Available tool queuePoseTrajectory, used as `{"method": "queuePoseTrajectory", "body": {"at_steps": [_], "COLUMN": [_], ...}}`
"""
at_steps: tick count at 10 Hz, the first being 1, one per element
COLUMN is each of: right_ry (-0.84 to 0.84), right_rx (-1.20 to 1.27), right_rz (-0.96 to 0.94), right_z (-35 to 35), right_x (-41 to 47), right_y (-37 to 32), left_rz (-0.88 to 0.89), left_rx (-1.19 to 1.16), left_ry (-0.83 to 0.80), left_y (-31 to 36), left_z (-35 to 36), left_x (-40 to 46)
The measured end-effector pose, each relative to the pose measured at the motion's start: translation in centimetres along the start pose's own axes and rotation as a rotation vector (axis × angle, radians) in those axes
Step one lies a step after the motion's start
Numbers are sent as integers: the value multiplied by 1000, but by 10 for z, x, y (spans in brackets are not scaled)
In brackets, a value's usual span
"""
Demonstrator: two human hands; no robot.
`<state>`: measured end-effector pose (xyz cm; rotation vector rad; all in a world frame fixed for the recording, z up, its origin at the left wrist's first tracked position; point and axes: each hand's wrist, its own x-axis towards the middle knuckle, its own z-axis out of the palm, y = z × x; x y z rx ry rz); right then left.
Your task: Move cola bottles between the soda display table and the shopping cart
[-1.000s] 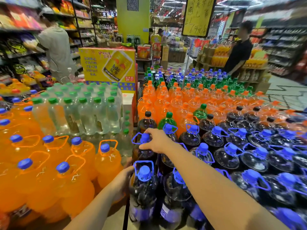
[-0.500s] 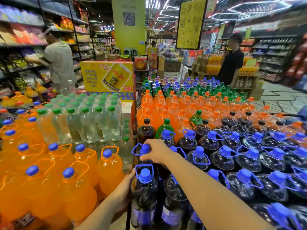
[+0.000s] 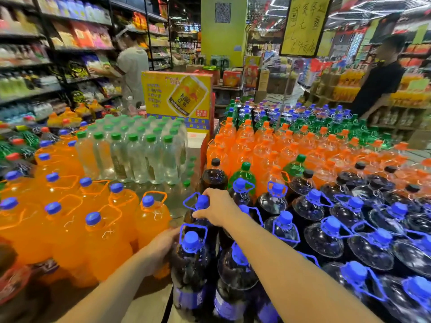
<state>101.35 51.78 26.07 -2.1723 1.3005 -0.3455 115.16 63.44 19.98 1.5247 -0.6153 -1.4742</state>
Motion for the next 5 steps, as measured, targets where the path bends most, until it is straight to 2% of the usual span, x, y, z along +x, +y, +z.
{"method": "queuePoseTrajectory", "body": {"at_steps": [1, 2, 3, 4, 5], "right_ry": [-7, -26, -50, -7, 56], "right_rx": [-44, -154, -319, -376, -457], "right_rz": [-3, -25, -73, -96, -59], "right_z": [-1, -6, -17, -35, -56], "right_x": [-1, -7, -21, -38, -62], "right_y": [-4, -12, -17, -10, -1], "left_rz": [72, 99, 188, 295, 344], "left_rx": [34, 183, 545, 1034, 1238], "left_ry": [111, 151, 256, 344, 345], "left_y": [9, 20, 39, 57, 63], "left_z": [-3, -2, -2, -2, -11], "left_x": [6, 2, -7, -26, -51]}}
